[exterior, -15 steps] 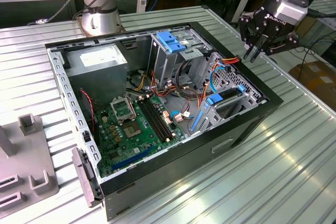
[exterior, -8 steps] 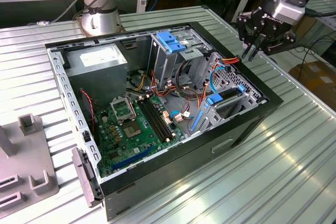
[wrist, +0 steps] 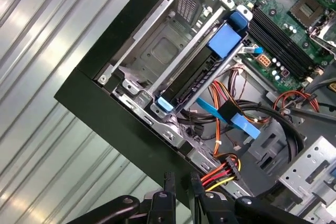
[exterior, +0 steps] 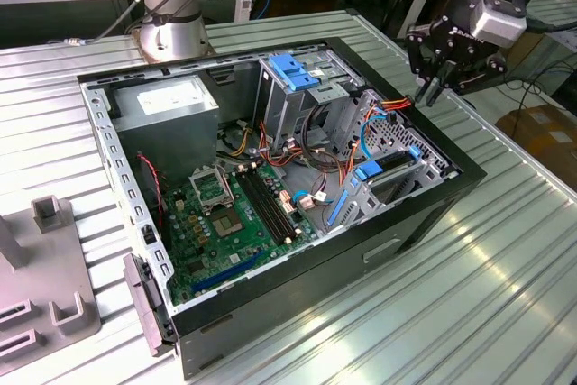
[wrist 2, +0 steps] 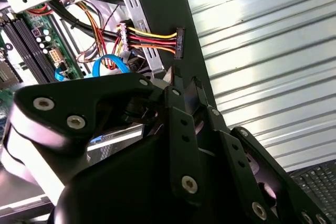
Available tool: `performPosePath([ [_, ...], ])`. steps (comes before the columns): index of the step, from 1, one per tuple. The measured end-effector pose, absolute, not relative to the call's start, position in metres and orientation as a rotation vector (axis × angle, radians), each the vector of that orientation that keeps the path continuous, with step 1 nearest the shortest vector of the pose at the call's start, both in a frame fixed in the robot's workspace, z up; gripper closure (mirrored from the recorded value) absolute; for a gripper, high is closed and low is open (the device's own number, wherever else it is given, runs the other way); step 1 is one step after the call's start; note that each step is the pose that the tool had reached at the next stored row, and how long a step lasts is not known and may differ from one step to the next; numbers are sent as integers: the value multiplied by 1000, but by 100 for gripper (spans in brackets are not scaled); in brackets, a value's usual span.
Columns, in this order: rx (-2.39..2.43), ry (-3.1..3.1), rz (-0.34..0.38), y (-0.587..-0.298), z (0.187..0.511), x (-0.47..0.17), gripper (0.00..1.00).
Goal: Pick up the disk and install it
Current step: 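Insert the first disk wire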
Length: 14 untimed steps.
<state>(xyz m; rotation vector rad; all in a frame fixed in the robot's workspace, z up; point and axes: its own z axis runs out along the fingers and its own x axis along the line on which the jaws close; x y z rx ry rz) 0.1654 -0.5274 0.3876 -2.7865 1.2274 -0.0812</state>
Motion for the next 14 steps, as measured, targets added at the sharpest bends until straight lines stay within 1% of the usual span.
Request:
performPosePath([
  [8,-2874,997,-75,-527,384,166,75],
  [14,-2884,970,-74,-518,383,169,75],
])
